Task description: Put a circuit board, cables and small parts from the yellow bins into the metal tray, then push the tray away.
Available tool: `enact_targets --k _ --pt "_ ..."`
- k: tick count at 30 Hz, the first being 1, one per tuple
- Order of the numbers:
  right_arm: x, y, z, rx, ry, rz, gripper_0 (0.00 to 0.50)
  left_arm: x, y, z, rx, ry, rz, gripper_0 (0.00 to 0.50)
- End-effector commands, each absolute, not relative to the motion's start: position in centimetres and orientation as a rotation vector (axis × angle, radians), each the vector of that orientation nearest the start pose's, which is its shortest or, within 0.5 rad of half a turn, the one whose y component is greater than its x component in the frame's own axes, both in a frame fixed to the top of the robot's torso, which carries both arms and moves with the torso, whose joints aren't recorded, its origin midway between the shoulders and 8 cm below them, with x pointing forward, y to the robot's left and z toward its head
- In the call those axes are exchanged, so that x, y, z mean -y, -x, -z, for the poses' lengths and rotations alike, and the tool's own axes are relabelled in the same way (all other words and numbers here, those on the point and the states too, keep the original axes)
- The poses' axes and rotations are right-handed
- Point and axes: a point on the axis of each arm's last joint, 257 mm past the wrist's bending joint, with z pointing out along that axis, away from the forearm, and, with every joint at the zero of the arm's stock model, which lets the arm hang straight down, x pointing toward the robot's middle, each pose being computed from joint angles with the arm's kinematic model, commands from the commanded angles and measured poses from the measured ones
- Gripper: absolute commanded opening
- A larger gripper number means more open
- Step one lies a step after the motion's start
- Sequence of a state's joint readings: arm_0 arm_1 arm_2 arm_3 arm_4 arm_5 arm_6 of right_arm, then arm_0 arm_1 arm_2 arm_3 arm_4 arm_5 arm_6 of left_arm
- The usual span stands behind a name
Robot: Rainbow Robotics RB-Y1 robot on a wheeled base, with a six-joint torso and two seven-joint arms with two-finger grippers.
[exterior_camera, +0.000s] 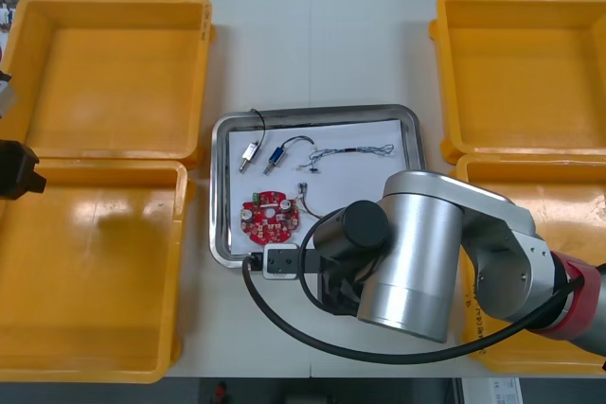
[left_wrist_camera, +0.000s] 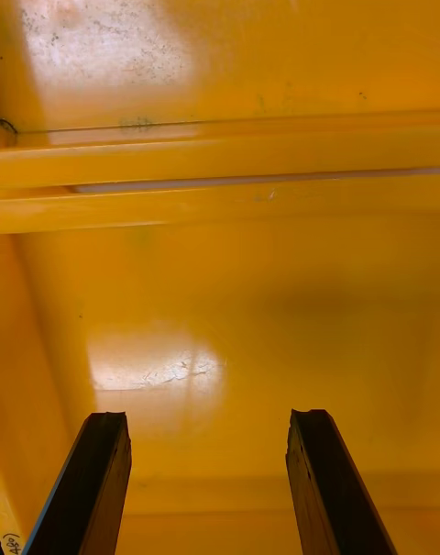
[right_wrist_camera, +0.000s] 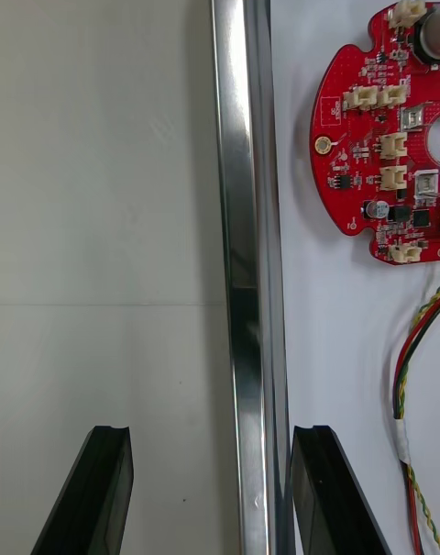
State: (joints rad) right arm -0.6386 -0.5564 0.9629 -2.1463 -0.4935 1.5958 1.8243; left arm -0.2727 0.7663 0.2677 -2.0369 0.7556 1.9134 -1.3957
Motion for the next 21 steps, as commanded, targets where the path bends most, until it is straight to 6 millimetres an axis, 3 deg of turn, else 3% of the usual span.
enact_targets --k 1,10,21 --pt "0.7 -35.2 27.2 -1.775 1.963 0.27 0.5 -40.1 -39.7 15.6 -2.684 0.008 -0.116 0.5" --pt "0.2 -36.6 27.7 -1.745 1.95 0.296 0.5 -40.1 -39.7 15.6 -2.684 0.008 -0.116 0.5" --pt "0.2 -36.1 28.8 -1.699 1.985 0.355 0.5 -40.1 -39.7 15.6 -2.684 0.008 -0.116 0.5"
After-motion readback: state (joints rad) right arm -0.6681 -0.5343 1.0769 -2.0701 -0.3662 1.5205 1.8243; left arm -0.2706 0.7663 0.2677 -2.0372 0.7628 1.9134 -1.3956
